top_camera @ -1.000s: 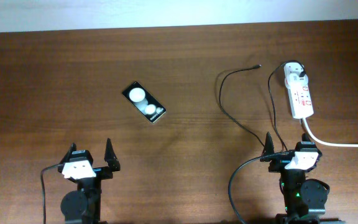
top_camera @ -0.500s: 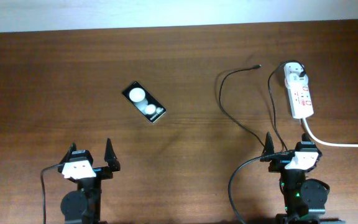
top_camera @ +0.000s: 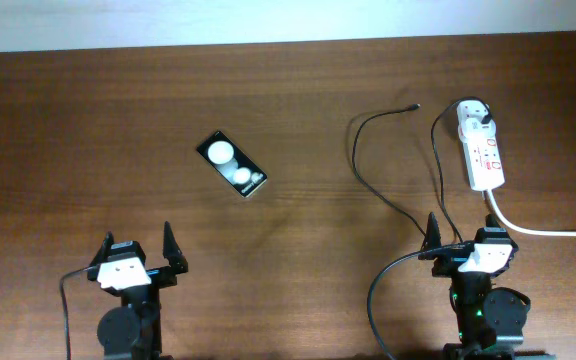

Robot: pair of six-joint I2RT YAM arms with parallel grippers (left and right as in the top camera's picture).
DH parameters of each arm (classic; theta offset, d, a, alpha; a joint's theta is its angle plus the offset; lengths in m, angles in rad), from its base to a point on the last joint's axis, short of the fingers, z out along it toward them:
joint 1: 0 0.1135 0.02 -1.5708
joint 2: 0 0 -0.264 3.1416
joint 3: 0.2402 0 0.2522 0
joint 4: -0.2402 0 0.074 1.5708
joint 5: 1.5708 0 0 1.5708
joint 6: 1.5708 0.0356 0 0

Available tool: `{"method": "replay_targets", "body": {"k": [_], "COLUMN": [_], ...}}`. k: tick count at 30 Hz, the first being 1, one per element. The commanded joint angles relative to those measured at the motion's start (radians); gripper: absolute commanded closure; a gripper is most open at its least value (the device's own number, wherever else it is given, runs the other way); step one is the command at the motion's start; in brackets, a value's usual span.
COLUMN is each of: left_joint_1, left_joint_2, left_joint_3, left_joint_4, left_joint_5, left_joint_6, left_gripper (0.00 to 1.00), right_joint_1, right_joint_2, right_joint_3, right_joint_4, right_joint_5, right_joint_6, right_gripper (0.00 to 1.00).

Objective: Plug charger to phone and switch on socket

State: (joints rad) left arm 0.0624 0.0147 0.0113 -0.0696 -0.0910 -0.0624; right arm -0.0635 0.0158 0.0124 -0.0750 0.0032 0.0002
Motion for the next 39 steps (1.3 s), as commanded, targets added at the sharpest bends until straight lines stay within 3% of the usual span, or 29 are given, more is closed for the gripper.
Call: {"method": "replay_targets", "body": {"k": [1,31,39], "left_joint_1": [0.004,0.004,0.004], "left_joint_2": [-0.010,0.034,0.034], "left_joint_3": [-0.003,-0.002,0.010], "left_joint_4": [0.002,0.001,0.001], "left_joint_5": [-0.063,-0.053,0.025], "left_joint_6": [0.034,0.033,0.033], "left_gripper": [0.01,0.01,0.01], "right_joint_1": [0.006,0.006,0.006], "right_joint_2": [-0.010,-0.010,-0.010], "right_joint_3": [-0.007,-0.007,-0.007], "right_joint_4": [-0.004,-0.004,-0.004], "right_joint_5": [0.008,0.008,0.008], "right_joint_6": [0.003,0.004,0.003], "right_gripper": [0.01,0.01,0.01]}}
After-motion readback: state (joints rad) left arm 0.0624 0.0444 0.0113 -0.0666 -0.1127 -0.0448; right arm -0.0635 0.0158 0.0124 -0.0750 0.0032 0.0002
